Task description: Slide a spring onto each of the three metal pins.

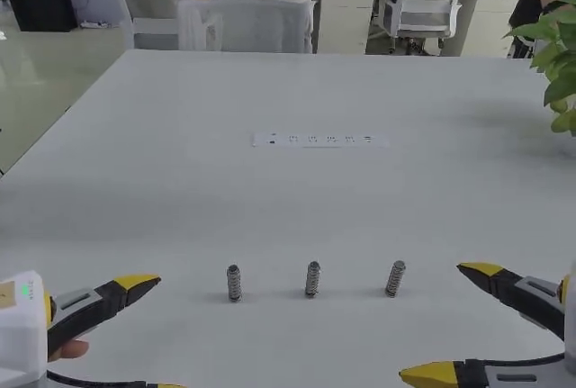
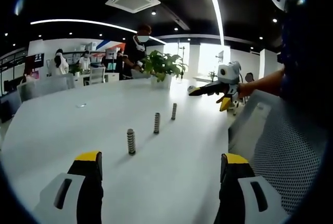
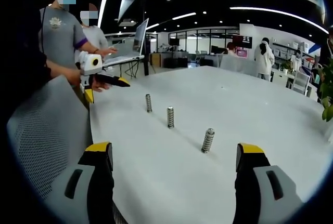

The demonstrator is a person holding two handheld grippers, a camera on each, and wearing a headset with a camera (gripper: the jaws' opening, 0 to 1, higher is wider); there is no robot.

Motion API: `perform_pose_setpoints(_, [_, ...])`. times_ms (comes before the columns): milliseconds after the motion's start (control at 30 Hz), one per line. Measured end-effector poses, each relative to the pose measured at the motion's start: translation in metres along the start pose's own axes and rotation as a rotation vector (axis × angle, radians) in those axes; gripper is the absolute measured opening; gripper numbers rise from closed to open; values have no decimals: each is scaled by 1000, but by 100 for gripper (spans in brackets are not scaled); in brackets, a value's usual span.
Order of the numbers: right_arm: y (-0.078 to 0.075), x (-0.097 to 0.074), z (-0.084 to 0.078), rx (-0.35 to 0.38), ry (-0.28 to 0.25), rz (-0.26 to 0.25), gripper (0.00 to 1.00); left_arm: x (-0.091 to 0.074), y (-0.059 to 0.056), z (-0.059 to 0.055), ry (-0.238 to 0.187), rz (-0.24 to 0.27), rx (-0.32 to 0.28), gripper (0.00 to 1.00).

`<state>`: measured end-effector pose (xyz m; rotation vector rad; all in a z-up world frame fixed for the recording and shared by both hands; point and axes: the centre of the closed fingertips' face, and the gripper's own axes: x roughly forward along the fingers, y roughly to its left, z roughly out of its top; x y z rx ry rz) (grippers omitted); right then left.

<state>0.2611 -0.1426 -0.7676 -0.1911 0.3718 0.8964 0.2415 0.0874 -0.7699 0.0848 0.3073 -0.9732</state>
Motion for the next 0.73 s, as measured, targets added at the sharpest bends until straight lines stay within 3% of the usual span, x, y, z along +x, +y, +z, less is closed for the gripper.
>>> perform_pose_setpoints(733, [-2,2,2,2,10,-3,98,3,0,3,1,-1,-2,91])
